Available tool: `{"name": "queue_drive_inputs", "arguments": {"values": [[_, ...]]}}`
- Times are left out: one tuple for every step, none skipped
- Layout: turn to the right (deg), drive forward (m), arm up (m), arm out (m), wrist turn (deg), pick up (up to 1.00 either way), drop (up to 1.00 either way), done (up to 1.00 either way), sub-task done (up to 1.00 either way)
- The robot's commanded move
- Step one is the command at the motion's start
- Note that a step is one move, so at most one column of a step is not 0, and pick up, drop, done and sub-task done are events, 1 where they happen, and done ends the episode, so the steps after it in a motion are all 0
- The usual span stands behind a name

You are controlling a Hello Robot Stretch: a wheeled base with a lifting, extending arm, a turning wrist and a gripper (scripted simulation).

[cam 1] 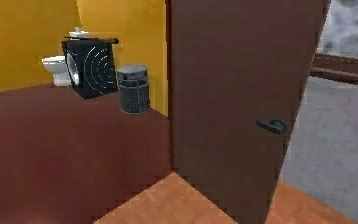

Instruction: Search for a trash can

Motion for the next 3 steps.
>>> {"name": "queue_drive_inputs", "arguments": {"values": [[0.0,0.2,0.0,0.0,0.0,0.0,0.0,0.0,0.0],[-27.0,0.0,0.0,0.0,0.0,0.0,0.0,0.0,0.0],[0.0,1.0,0.0,0.0,0.0,0.0,0.0,0.0,0.0]]}}
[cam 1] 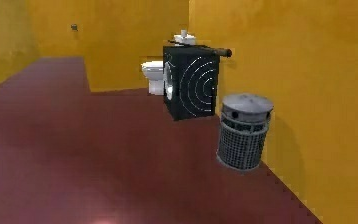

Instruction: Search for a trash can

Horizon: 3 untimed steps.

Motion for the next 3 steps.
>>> {"name": "queue_drive_inputs", "arguments": {"values": [[-3.0,0.0,0.0,0.0,0.0,0.0,0.0,0.0,0.0],[0.0,0.35,0.0,0.0,0.0,0.0,0.0,0.0,0.0],[24.0,0.0,0.0,0.0,0.0,0.0,0.0,0.0,0.0]]}}
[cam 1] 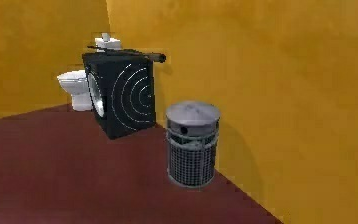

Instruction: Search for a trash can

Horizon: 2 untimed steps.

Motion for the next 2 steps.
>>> {"name": "queue_drive_inputs", "arguments": {"values": [[0.0,0.4,0.0,0.0,0.0,0.0,0.0,0.0,0.0],[0.0,0.0,0.0,0.0,0.0,0.0,0.0,1.0,0.0]]}}
